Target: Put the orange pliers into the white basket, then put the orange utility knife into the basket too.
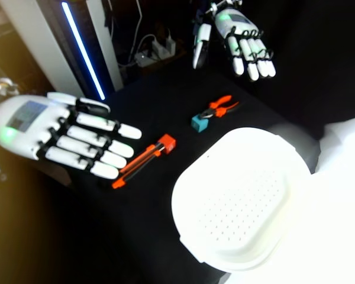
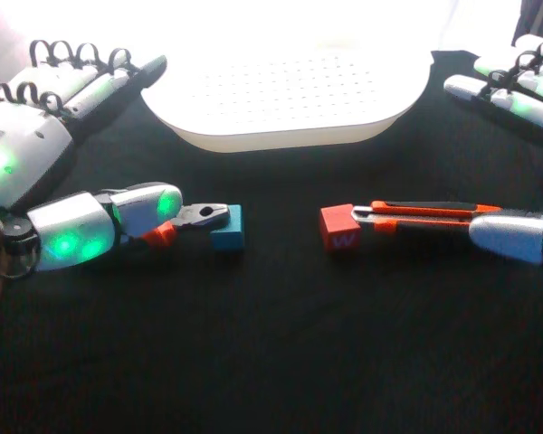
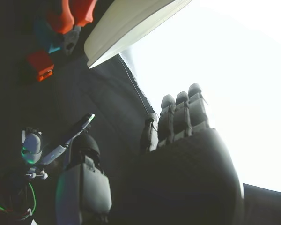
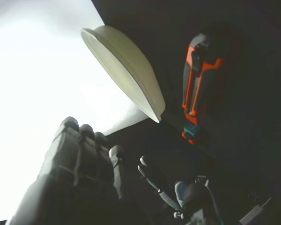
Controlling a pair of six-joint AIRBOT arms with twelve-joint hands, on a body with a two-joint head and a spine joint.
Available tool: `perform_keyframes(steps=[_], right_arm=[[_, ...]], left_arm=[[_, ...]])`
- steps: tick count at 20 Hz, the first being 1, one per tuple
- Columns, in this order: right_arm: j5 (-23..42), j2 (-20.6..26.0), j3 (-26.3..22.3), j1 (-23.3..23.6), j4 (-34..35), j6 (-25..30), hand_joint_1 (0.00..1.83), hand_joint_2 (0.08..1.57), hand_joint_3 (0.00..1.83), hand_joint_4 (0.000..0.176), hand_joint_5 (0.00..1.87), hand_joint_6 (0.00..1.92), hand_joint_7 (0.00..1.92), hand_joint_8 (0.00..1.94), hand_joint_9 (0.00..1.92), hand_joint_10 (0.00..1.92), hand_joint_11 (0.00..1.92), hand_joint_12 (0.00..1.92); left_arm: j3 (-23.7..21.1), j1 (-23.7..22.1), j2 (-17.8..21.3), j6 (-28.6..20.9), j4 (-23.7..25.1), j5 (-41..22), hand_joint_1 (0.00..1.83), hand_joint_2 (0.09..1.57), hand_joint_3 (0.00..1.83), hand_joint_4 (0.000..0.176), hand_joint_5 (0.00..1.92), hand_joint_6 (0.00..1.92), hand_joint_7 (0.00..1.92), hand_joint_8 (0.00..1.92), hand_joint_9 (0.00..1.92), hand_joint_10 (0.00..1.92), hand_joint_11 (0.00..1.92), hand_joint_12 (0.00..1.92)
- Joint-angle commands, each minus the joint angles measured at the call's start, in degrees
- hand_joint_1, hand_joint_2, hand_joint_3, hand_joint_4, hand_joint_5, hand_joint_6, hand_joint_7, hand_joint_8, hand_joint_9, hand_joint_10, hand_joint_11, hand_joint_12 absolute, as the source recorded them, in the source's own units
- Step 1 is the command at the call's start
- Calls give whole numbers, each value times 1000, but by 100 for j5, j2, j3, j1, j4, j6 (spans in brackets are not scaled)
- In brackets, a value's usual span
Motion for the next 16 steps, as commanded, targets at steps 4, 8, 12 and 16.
perform_keyframes(steps=[4, 8, 12, 16], right_arm=[[673, -28, 20, 23, 16, -10, 127, 1181, 16, 94, 0, 0, 0, 0, 0, 0, 0, 0], [618, -60, 34, 23, 24, -10, 144, 1221, 17, 87, 0, 0, 0, 0, 0, 0, 0, 0], [598, -73, 36, 23, 24, -9, 132, 1240, 12, 87, 0, 0, 0, 0, 0, 0, 0, 0], [594, -89, 42, 19, 24, -9, 129, 1249, 8, 87, 0, 0, 0, 0, 0, 0, 0, 0]], left_arm=[[46, -27, -114, -7, -13, -519, 432, 1231, 7, 81, 0, 0, 0, 0, 0, 0, 0, 0], [232, -27, -394, -7, -158, 86, 476, 1231, 1, 41, 0, 0, 66, 18, 61, 22, 0, 0], [464, -36, -675, 42, -520, 500, 625, 1211, 2, 0, 108, 8, 228, 8, 205, 16, 0, 964], [701, -143, -948, 333, -898, 995, 849, 1321, 10, 15, 505, 1311, 339, 972, 261, 1201, 0, 1708]])
